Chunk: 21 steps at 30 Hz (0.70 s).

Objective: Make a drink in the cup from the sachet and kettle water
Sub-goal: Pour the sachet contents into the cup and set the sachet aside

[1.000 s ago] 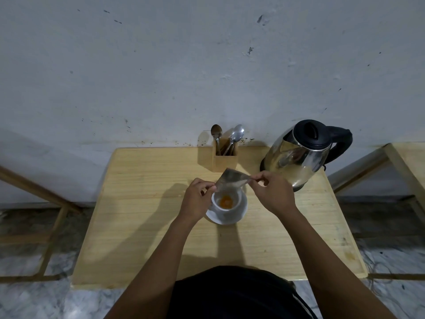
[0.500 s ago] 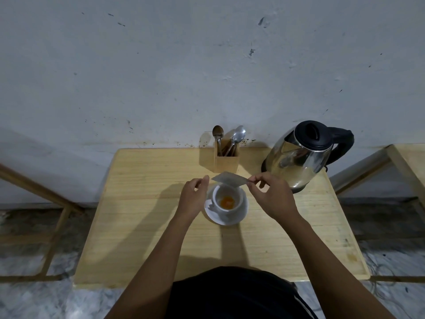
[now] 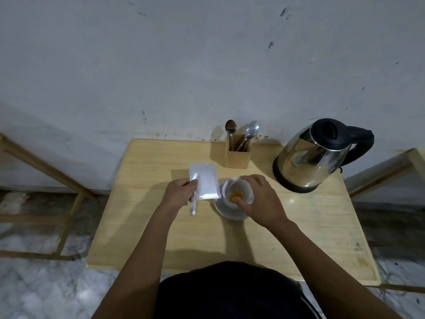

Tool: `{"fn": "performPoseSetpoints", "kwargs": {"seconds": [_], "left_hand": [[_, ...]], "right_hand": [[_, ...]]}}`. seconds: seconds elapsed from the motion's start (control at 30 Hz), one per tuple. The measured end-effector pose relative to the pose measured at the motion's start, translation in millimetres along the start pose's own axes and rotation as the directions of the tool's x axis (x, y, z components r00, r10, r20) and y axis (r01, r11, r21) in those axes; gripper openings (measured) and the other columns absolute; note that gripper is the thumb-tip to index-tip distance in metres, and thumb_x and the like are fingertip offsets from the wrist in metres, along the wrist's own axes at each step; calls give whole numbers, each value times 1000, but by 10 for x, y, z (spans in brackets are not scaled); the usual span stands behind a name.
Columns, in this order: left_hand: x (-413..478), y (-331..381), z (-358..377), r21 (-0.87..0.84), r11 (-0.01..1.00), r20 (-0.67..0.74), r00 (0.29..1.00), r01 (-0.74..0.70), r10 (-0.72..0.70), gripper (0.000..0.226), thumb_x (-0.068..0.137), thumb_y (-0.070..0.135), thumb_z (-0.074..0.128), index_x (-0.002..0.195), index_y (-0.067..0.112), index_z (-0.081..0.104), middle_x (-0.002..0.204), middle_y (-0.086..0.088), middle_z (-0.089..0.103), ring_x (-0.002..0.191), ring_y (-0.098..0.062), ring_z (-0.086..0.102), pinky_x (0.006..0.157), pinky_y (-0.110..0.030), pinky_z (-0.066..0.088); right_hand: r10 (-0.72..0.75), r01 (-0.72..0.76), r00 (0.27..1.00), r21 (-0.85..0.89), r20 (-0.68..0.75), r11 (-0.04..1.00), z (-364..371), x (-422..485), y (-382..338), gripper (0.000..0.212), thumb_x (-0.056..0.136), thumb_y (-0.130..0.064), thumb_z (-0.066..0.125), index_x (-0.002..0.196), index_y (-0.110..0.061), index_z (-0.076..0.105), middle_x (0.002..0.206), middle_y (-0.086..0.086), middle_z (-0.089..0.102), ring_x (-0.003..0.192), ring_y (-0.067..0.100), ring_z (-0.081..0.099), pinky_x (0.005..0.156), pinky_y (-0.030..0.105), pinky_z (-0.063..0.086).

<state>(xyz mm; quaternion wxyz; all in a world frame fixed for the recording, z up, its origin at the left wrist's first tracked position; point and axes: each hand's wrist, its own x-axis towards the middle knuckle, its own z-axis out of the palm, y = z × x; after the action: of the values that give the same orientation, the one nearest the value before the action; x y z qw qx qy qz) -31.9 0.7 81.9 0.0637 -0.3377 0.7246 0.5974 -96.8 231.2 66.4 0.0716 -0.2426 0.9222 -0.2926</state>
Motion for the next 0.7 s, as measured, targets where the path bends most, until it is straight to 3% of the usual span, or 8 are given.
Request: {"fn": "performPoseSetpoints", "kwargs": {"seconds": [0.1,0.23,0.3,0.37,0.43,0.5,0.57,0.7], "left_hand": [[92,-354,-63,74,996,-95,994,54,-47,27,90,28,56,69,11,52,66,-14,46,59,-20,42,53,-27,32],[220,-732,20,205,970,-154,983,129,-98,30,88,22,55,62,9,45,64,-13,41,62,-21,41,62,-30,33],[246,-825,116,316,939,-193,978,139,-79,30,88,20,55,60,9,49,65,-14,50,65,-27,51,64,-34,40],[216,-857,207,444,882,-258,965,157,-42,20,88,27,57,84,8,62,91,-17,63,90,-34,61,77,-38,48],[201,-900,292,631,760,-321,944,155,74,43,86,35,59,121,11,53,123,-16,53,113,-35,52,89,-43,46],[176,-922,355,744,666,-281,927,49,247,56,86,39,58,135,18,44,134,-14,45,119,-33,48,93,-44,44],[171,-976,397,809,581,-153,920,-93,361,53,87,43,54,136,22,46,138,-11,45,122,-31,46,97,-43,43],[174,-1157,415,819,534,19,939,-212,343,51,92,42,46,139,22,46,153,-11,37,140,-29,35,112,-42,31]], "right_hand": [[182,-191,976,73,117,979,134,-9,77,80,71,-60,68,140,-33,36,140,-1,42,125,19,43,95,39,48],[220,-233,963,75,156,970,261,6,119,88,68,-61,69,141,-31,30,140,2,43,125,23,44,91,43,49],[227,-242,960,73,164,968,289,24,137,88,69,-57,70,141,-30,29,138,2,45,124,22,45,89,43,50],[223,-239,958,73,178,968,300,42,142,87,70,-55,71,141,-31,28,137,1,45,123,21,45,88,43,50],[224,-245,954,89,197,965,297,51,141,86,70,-55,71,141,-31,28,136,0,44,123,20,44,86,43,51],[235,-261,950,106,208,960,289,53,149,86,70,-56,71,140,-33,27,136,-2,42,123,18,44,85,43,51],[235,-264,949,116,212,958,279,49,154,85,72,-55,72,141,-34,26,137,-3,40,122,17,44,85,41,51],[236,-265,948,118,215,957,268,40,148,86,75,-54,72,143,-33,24,139,-3,37,121,18,47,84,39,50]]}}
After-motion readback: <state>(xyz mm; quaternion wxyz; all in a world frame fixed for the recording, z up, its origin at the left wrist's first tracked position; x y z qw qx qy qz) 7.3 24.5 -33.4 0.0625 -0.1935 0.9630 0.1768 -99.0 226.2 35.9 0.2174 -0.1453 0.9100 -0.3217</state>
